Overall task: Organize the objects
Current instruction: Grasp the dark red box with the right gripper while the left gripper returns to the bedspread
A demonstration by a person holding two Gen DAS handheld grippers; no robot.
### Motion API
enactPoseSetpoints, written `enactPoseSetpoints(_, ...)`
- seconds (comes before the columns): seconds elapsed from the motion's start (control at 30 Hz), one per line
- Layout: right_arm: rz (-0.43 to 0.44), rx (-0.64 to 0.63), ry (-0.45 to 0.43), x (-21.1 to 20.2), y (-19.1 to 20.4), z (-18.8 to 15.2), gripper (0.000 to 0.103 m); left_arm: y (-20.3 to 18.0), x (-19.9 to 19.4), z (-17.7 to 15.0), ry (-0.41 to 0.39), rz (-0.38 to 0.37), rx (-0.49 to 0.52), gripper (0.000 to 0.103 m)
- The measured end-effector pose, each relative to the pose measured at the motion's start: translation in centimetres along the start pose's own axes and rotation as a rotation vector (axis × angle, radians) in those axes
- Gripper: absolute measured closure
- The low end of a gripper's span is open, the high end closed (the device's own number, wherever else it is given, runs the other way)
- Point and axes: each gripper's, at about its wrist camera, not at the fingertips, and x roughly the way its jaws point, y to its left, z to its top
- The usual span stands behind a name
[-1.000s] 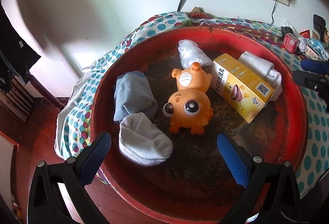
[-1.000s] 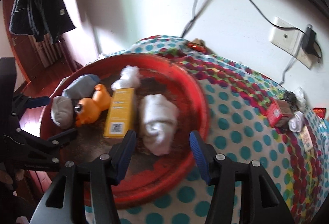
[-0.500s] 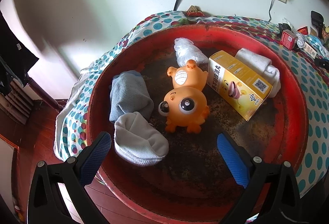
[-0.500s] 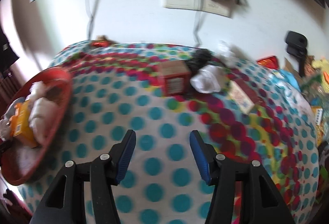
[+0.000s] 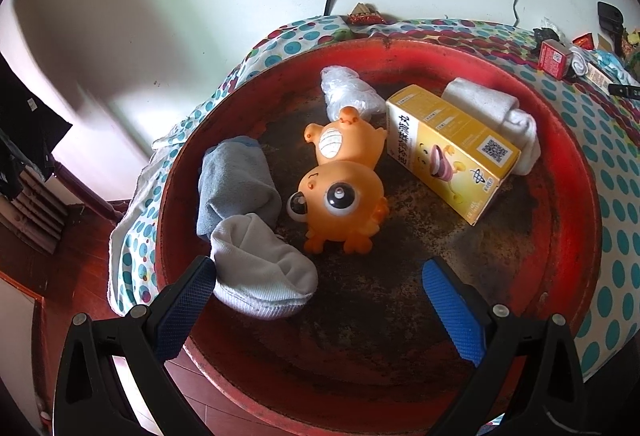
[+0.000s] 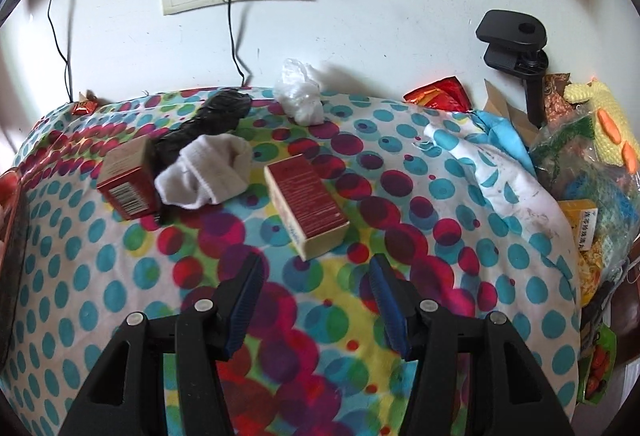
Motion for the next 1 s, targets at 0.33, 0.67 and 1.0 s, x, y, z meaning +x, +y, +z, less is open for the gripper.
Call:
enactPoseSetpoints(0.33,0.037,-0.052,-0.002,2.8,0.3,1.8,0.047,-0.7,-0.1,0.4,0.033,0.026,0.024,0.0)
enactPoseSetpoints(0.67,0.061,-0.053,-0.05,2.8,0.1,1.3,0.067,-3.2,-3.6,3.5,-0.014,-0.015,0.027,0.0)
enactPoseSetpoints(1.0,0.094,-0.013,-0.054,0.9,-1.1,-0.7,0.073,-10.9,-5.8,7.8,-0.061,-0.127,0.136,0.0)
